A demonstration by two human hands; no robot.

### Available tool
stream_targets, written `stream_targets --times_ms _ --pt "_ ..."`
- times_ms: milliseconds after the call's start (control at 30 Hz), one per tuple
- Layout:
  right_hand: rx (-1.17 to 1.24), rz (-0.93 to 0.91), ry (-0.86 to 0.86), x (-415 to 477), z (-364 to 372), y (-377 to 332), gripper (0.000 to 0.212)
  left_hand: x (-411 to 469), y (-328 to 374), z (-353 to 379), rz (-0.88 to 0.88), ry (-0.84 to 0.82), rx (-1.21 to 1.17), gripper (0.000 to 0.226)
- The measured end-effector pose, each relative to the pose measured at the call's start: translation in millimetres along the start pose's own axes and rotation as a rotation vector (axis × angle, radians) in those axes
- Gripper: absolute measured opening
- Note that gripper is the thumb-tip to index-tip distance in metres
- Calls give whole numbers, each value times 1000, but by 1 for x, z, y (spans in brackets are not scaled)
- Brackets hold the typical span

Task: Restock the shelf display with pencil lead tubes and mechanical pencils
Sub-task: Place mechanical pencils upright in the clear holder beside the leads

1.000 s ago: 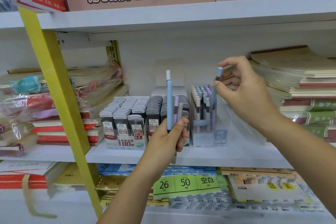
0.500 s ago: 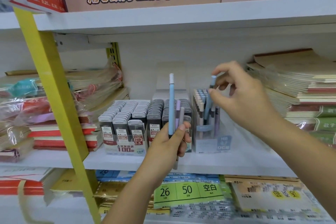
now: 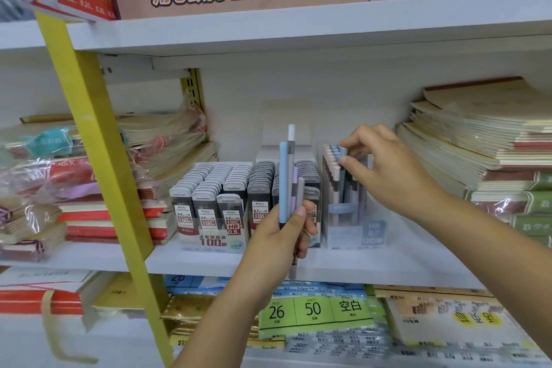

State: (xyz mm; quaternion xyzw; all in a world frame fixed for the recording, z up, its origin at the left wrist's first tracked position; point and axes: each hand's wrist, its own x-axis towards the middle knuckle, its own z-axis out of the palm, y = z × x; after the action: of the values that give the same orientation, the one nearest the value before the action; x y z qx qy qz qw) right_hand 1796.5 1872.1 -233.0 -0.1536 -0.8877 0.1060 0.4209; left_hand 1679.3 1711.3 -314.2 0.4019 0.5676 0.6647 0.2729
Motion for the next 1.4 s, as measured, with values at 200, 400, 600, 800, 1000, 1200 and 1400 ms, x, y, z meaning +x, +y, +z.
stream_targets --times_ms 200,400,600,800,1000,1200,1400 --pt "47 33 13 0 0 -1 16 1 -2 -1 -1 -3 -13 25" --pt "-132 -22 -16 -1 9 9 3 2 -4 -1 -14 -12 -35 25" --pt "-166 4 -14 -3 10 8 30 -2 -3 0 -21 -42 -27 24" --pt "468 147 -33 -13 1 -29 28 -6 3 3 -4 -213 -4 25" --pt "815 213 89 -12 -15 -33 18 -10 3 6 -45 -224 -18 23" --pt "606 122 329 -17 -50 2 24 -8 2 -1 -35 -80 -17 24" --pt "243 114 106 -20 -41 14 18 -6 3 10 -4 -56 0 24"
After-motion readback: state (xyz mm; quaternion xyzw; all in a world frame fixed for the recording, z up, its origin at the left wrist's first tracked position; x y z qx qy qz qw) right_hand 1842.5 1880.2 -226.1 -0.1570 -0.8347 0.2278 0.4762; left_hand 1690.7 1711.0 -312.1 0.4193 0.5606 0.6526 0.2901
